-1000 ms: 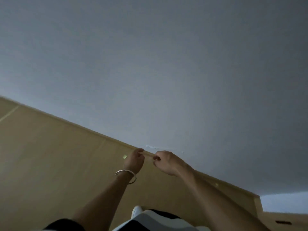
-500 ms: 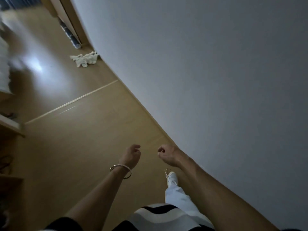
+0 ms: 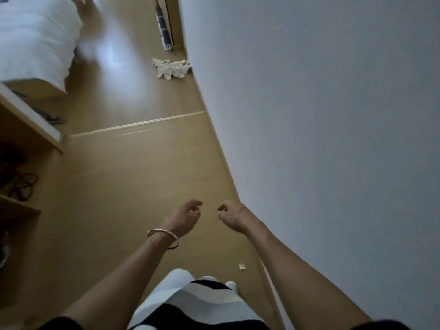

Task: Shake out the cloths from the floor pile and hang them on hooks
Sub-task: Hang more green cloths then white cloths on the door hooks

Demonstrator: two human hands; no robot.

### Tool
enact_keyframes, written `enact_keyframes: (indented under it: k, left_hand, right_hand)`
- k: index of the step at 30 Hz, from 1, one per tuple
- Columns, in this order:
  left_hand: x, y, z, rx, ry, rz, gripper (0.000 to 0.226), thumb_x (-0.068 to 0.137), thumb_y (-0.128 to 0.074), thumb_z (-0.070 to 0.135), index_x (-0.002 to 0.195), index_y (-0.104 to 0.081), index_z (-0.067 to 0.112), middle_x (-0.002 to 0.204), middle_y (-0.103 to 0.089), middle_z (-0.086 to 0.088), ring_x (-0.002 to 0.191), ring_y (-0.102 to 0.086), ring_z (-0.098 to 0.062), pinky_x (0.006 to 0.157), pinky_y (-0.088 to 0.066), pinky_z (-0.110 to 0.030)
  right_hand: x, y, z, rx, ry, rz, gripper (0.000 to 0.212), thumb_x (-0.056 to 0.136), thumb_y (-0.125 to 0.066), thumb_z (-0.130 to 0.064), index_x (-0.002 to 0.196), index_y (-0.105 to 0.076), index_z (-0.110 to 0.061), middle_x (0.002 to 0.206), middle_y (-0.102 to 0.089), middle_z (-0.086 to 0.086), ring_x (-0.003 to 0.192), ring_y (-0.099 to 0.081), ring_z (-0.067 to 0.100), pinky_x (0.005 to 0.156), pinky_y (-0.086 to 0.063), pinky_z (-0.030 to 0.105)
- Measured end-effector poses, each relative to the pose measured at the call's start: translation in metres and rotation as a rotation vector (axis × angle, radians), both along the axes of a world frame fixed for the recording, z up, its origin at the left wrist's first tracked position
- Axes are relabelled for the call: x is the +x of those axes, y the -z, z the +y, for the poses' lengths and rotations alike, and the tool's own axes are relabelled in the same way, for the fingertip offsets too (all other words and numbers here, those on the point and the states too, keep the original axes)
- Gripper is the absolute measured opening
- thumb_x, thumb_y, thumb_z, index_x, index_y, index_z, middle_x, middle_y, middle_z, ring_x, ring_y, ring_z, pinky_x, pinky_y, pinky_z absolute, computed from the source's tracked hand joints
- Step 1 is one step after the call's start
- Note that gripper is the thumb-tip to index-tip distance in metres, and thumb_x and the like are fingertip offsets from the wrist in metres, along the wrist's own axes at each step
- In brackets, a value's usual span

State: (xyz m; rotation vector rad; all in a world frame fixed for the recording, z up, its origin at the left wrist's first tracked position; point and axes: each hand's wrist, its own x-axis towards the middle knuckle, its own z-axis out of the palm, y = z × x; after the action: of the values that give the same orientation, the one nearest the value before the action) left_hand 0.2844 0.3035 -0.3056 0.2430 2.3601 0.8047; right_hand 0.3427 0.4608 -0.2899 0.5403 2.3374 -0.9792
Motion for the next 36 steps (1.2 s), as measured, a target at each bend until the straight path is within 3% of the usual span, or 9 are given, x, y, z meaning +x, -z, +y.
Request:
enact_keyframes:
  k: [9,16,24,33,36]
  left_hand:
    - [-0.115,0.006,-0.060,0.001,-0.261,-0.018,0.035,0.092,-0.045,0.016,0.125,-0.058,0.017,0.122,-0.064,-0.006,0.111,-0.059,-0.023,0.096,-0.046,-0.033]
    - [-0.244,0.023,-0.068,0.048,-0.249,-0.073,0.035,0.090,-0.046,0.015,0.122,-0.060,0.017,0.118,-0.065,-0.005,0.103,-0.062,-0.022,0.091,-0.047,-0.028]
    - [-0.358,0.021,-0.073,0.043,-0.164,-0.122,0.033,0.091,-0.046,0.019,0.120,-0.059,0.022,0.116,-0.065,-0.001,0.095,-0.062,-0.021,0.088,-0.048,-0.029]
    - [-0.448,0.023,-0.070,-0.010,-0.182,-0.119,0.032,0.092,-0.045,0.019,0.121,-0.060,0.022,0.115,-0.065,0.000,0.105,-0.061,-0.021,0.087,-0.045,-0.024]
    - [-0.492,0.020,-0.061,-0.019,-0.202,-0.092,0.032,0.092,-0.045,0.020,0.121,-0.059,0.022,0.118,-0.064,-0.001,0.108,-0.060,-0.020,0.094,-0.046,-0.027]
  right_hand:
    - [-0.147,0.010,-0.063,0.025,-0.421,-0.035,0.038,0.096,-0.042,-0.025,0.130,-0.054,-0.015,0.134,-0.056,0.010,0.118,-0.055,0.025,0.097,-0.045,0.032]
    - [-0.280,0.008,-0.062,0.091,-0.358,-0.072,0.038,0.096,-0.042,-0.028,0.130,-0.054,-0.017,0.135,-0.055,0.009,0.118,-0.056,0.026,0.101,-0.046,0.040]
    - [-0.380,0.004,-0.069,0.090,-0.263,-0.103,0.040,0.095,-0.042,-0.027,0.131,-0.054,-0.018,0.135,-0.056,0.008,0.118,-0.055,0.024,0.100,-0.046,0.036]
    - [-0.485,0.014,-0.064,0.057,-0.311,-0.107,0.040,0.094,-0.042,-0.026,0.130,-0.054,-0.017,0.135,-0.056,0.007,0.120,-0.055,0.023,0.102,-0.044,0.036]
    - [-0.536,0.017,-0.056,0.048,-0.343,-0.085,0.039,0.095,-0.042,-0.027,0.131,-0.053,-0.018,0.135,-0.056,0.008,0.119,-0.055,0.024,0.100,-0.045,0.034]
